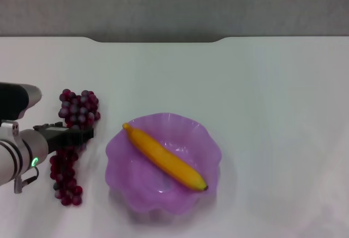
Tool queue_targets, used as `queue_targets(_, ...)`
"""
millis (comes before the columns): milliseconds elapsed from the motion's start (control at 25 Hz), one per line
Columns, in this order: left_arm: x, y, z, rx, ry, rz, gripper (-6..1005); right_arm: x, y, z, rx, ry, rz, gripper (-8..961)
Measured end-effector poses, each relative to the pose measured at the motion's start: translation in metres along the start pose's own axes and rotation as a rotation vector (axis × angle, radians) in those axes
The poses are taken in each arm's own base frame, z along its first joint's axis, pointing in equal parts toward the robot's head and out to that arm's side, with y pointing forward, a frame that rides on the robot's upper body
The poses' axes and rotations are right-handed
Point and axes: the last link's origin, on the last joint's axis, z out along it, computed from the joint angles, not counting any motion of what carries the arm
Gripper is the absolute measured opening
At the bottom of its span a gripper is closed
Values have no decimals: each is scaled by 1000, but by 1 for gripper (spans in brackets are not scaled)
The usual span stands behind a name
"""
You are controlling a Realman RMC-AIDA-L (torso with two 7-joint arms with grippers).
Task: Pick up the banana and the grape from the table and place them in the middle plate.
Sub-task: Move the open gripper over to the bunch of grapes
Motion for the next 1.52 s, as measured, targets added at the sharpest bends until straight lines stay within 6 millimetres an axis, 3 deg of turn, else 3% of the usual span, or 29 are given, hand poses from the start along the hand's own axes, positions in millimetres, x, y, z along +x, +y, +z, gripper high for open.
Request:
queue_targets(320,-11,-2,8,19,50,31,765,0,1,0,-4,-1,1,5)
queue_targets(680,-14,5,19,1,-48,82,759,-1,2,1,-9,-4,4,5)
queue_targets(1520,-22,-7,23,33,-79,68,745,-2,5,2,-18,-18,13,5)
